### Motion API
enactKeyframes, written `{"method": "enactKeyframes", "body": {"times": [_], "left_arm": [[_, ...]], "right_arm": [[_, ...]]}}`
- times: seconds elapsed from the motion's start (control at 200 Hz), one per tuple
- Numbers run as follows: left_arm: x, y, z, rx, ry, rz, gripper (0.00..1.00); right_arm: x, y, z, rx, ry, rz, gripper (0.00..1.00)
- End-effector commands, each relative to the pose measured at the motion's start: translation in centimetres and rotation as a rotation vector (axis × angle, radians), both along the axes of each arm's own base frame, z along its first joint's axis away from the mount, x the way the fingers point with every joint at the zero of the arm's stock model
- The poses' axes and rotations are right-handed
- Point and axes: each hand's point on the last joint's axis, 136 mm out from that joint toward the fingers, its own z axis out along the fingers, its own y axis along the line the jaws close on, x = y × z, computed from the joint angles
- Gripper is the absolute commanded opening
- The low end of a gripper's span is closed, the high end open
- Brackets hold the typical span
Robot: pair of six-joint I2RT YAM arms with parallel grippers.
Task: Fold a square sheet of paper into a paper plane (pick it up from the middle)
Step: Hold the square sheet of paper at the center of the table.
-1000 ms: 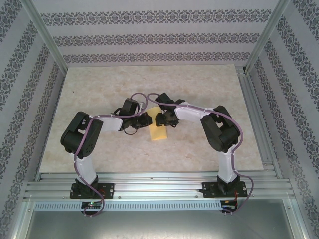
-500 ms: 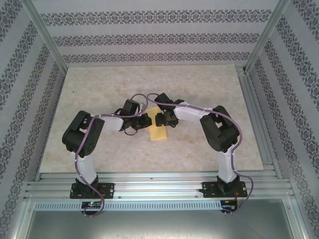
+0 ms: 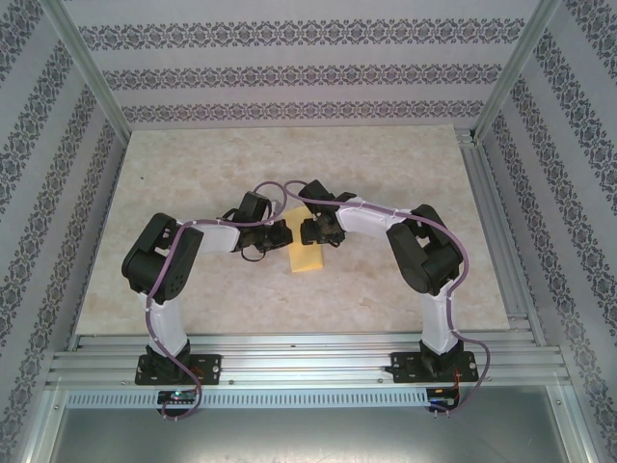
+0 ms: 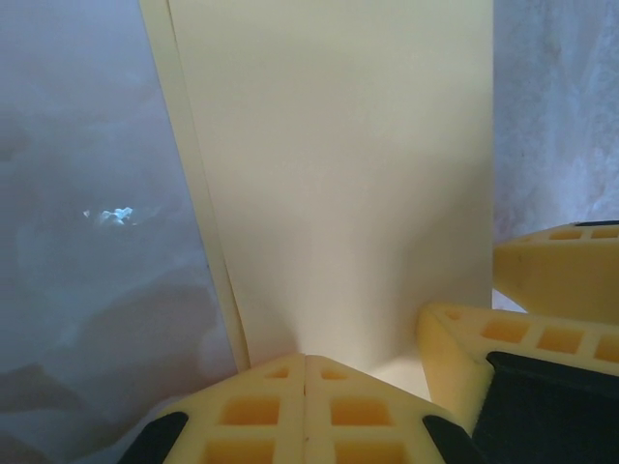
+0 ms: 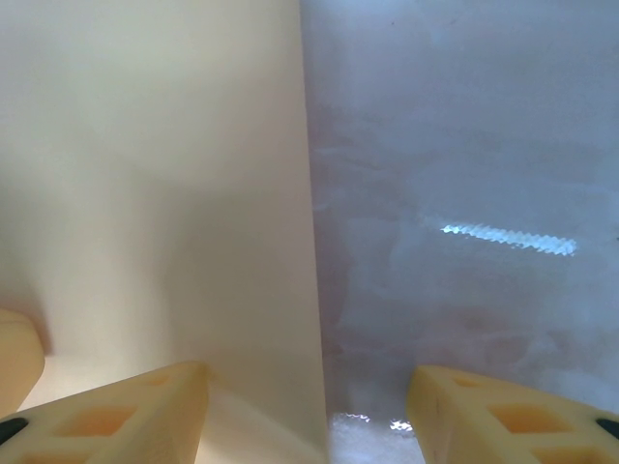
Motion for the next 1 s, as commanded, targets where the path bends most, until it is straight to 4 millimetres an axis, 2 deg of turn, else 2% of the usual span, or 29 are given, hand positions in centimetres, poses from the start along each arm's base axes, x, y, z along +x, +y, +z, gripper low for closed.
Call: {"method": "enactKeyframes", "body": {"times": [0.0, 0.729, 0.994], "left_arm": [[0.29, 0.27, -0.72, 0.034, 0.007, -0.001, 0.06], [0.04, -0.55, -0.06, -0.015, 0.012, -0.031, 0.09], [-0.25, 0.25, -1.03, 0.04, 0.033, -0.016, 0.08]], "right_arm": [[-0.94, -1.03, -3.78, -0.067, 0.059, -0.016, 0.6], [-0.71, -1.5, -3.75, -0.085, 0.04, 0.013, 0.55], [-0.78, -1.1, -3.77, -0.069, 0.047, 0.016, 0.56]]}}
